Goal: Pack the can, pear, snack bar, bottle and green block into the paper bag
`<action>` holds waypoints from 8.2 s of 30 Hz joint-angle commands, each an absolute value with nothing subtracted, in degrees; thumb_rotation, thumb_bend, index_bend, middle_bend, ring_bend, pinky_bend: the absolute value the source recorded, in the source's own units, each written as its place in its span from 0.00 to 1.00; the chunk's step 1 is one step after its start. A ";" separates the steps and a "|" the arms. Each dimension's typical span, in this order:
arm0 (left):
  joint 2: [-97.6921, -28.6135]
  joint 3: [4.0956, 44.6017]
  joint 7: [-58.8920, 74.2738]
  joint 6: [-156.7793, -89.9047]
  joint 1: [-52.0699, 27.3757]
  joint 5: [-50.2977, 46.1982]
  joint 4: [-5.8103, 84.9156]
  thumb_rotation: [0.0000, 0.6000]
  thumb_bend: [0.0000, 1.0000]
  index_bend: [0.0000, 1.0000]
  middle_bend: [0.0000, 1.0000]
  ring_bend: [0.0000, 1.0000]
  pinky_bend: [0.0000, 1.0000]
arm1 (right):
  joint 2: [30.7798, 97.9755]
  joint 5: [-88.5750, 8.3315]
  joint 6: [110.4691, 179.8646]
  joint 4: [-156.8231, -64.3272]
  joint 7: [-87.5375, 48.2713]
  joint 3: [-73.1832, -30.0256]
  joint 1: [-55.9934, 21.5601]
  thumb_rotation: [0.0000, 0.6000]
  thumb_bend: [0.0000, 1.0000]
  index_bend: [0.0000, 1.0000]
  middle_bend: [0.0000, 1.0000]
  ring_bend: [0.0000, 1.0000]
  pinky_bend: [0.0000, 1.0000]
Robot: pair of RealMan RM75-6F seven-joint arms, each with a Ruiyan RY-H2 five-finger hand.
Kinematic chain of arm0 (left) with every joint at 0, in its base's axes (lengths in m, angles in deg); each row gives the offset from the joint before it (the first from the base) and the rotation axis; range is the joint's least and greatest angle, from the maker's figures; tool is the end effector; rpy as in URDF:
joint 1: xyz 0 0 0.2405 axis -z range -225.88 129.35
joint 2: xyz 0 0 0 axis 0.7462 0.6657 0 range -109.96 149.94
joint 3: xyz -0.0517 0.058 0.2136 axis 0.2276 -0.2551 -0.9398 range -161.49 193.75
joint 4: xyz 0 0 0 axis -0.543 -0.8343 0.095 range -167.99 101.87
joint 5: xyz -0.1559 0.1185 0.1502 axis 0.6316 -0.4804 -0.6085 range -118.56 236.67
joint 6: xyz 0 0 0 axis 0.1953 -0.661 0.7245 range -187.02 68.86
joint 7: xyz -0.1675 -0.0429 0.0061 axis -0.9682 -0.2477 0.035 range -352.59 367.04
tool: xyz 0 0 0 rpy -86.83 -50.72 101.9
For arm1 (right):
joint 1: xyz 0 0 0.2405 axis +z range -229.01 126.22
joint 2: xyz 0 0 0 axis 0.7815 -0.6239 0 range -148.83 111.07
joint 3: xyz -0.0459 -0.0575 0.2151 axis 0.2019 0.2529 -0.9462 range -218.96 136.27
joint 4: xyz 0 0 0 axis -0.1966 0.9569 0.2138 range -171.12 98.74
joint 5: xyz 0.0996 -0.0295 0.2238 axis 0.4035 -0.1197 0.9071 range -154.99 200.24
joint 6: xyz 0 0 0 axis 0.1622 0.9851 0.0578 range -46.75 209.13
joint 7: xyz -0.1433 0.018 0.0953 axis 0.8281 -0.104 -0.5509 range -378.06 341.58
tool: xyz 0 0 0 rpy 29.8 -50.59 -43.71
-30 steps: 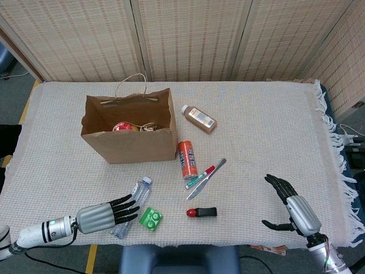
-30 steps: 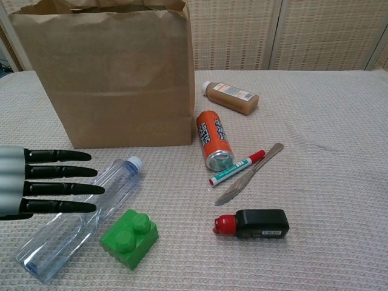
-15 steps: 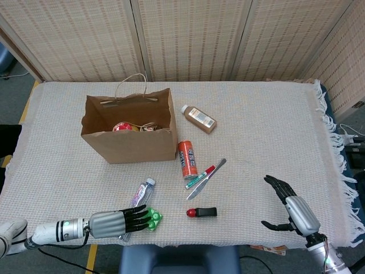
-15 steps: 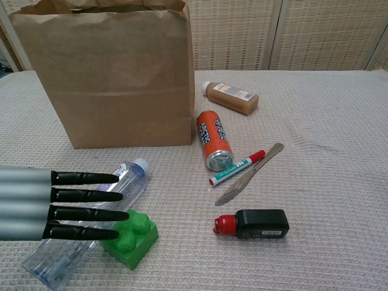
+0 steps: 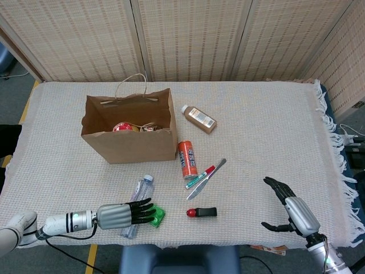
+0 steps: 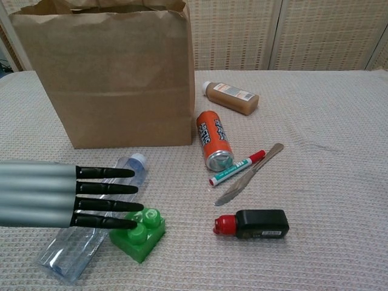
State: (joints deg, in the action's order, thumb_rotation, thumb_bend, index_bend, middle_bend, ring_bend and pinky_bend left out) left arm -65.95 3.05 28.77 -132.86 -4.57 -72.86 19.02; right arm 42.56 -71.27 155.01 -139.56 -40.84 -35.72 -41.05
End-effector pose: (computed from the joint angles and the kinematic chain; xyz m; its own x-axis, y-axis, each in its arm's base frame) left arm -0.2120 0.2749 -0.0571 0.7044 -0.6084 0.3656 -0.3992 -0.7654 -0.5047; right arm -0.2442 -0.1839 0.0485 -0.0694 -0.3764 0.9238 -0.9912 -0.0790 -0.1067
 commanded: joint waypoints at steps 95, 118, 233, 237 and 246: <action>-60.99 48.84 -1.10 -133.97 -10.31 2.99 79.03 1.00 0.64 0.68 0.70 0.63 0.70 | 41.23 -70.63 153.81 -140.34 -41.35 -35.17 -41.09 1.00 0.05 0.00 0.00 0.00 0.00; -59.40 42.76 3.63 -121.89 -5.15 4.18 72.05 1.00 0.38 0.00 0.00 0.00 0.08 | 40.61 -70.29 152.72 -140.99 -41.23 -34.97 -40.66 1.00 0.05 0.00 0.00 0.00 0.00; -78.39 17.51 19.22 -114.16 -0.84 -33.95 33.97 1.00 0.64 0.67 0.68 0.63 0.73 | 41.80 -72.33 156.39 -138.79 -43.44 -35.21 -41.09 1.00 0.04 0.00 0.00 0.00 0.00; -71.49 14.95 19.58 -117.87 -3.45 -35.69 39.12 1.00 0.65 0.71 0.72 0.66 0.75 | 41.57 -72.12 156.47 -138.83 -43.81 -35.20 -41.19 1.00 0.04 0.00 0.00 0.00 0.00; -54.04 10.70 20.89 -127.65 -13.62 -32.73 51.58 1.00 0.65 0.73 0.74 0.67 0.74 | 41.55 -72.35 156.70 -138.92 -43.36 -35.00 -41.48 1.00 0.04 0.00 0.00 0.00 0.00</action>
